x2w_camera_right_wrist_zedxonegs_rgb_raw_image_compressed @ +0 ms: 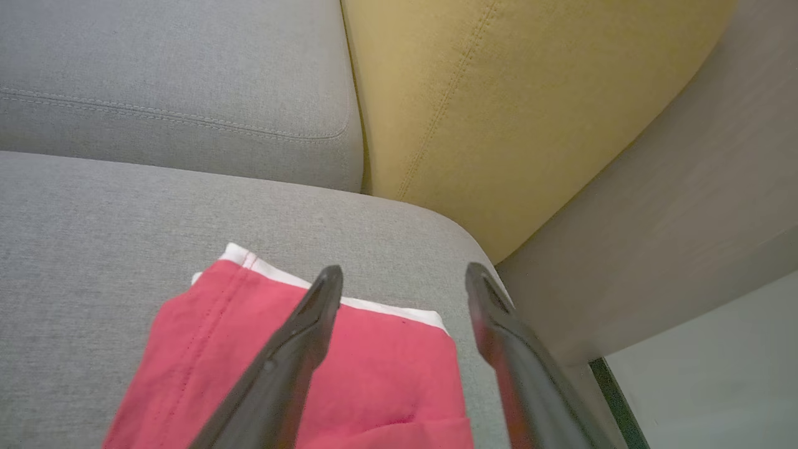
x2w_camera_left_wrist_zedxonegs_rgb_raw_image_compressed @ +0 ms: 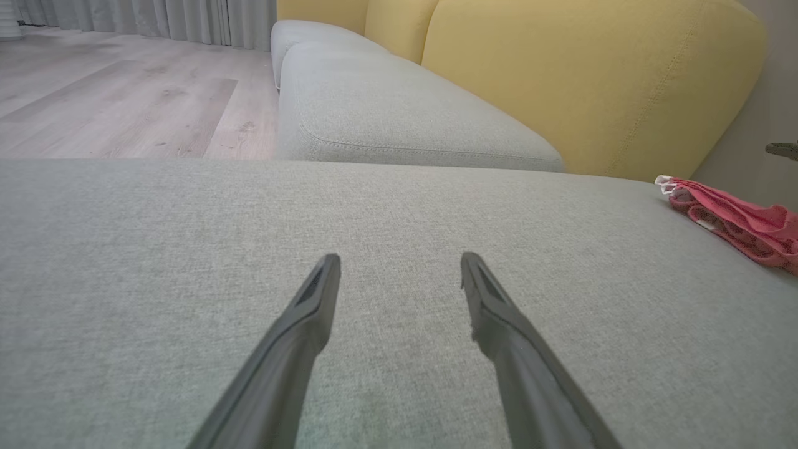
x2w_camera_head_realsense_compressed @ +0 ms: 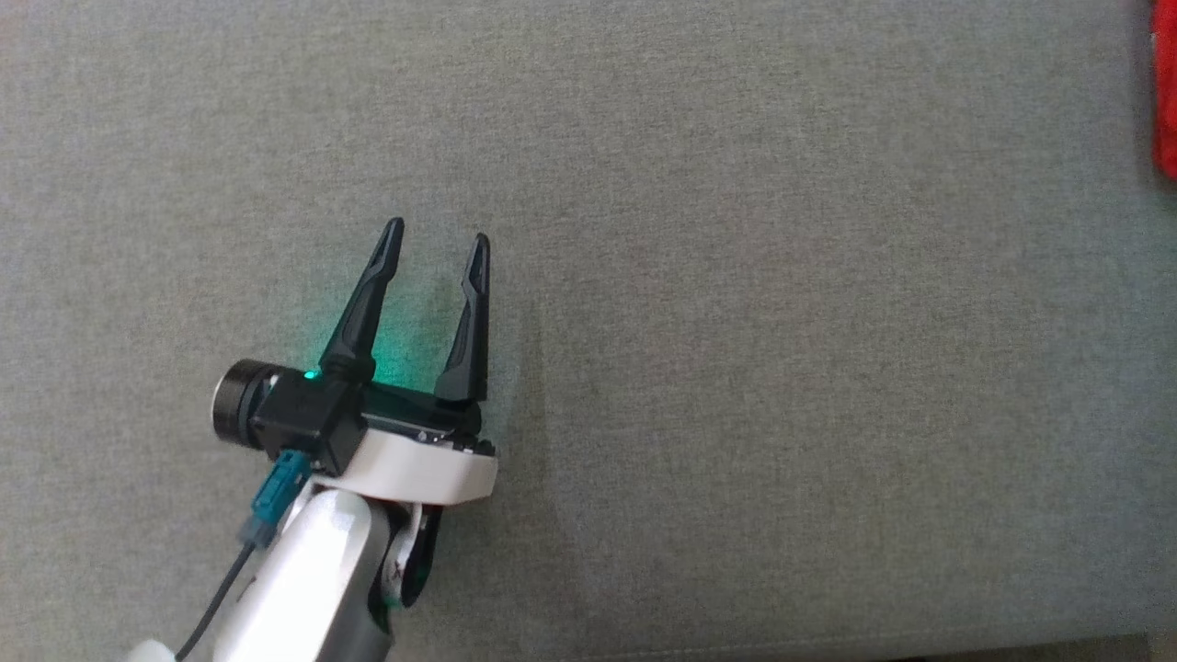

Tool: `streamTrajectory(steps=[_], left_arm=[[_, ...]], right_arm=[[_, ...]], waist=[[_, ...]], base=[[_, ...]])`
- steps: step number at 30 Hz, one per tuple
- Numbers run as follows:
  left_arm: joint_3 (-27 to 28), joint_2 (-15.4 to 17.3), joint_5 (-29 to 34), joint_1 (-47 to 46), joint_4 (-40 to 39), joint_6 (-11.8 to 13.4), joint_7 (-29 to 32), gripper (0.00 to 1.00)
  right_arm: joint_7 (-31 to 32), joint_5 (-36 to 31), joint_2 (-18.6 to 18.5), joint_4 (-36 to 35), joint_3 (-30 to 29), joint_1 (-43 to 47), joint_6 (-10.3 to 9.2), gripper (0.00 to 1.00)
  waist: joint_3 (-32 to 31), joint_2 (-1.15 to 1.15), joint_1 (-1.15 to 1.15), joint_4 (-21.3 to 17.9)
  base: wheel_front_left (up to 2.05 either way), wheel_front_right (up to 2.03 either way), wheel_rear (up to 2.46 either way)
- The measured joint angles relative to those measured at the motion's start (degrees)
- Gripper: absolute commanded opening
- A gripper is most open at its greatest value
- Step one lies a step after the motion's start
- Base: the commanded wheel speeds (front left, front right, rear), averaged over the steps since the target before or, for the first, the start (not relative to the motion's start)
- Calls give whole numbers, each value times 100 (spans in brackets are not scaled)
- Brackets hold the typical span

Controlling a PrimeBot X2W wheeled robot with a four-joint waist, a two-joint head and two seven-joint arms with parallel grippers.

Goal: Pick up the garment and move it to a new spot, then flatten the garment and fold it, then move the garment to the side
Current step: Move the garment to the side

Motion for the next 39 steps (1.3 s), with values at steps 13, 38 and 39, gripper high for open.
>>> streamTrajectory(steps=[13, 38, 39], left_arm=[[101, -2, -189, 11, 211, 77, -187, 100], [715, 98, -775, 1663, 820, 321, -458, 100], [704, 94, -775, 1677, 850, 321, -458, 100]], right_arm=[[-587, 274, 557, -690, 993, 120, 0, 100], [-1459, 38, 2521, -2280, 957, 3913, 0, 100], [-1461, 65, 2531, -2341, 945, 4068, 0, 100]], waist=[[-601, 0, -1, 32], [-2565, 0, -2, 513], [-2604, 0, -2, 510]], base=[[0, 0, 0], [0, 0, 0], [0, 0, 0]])
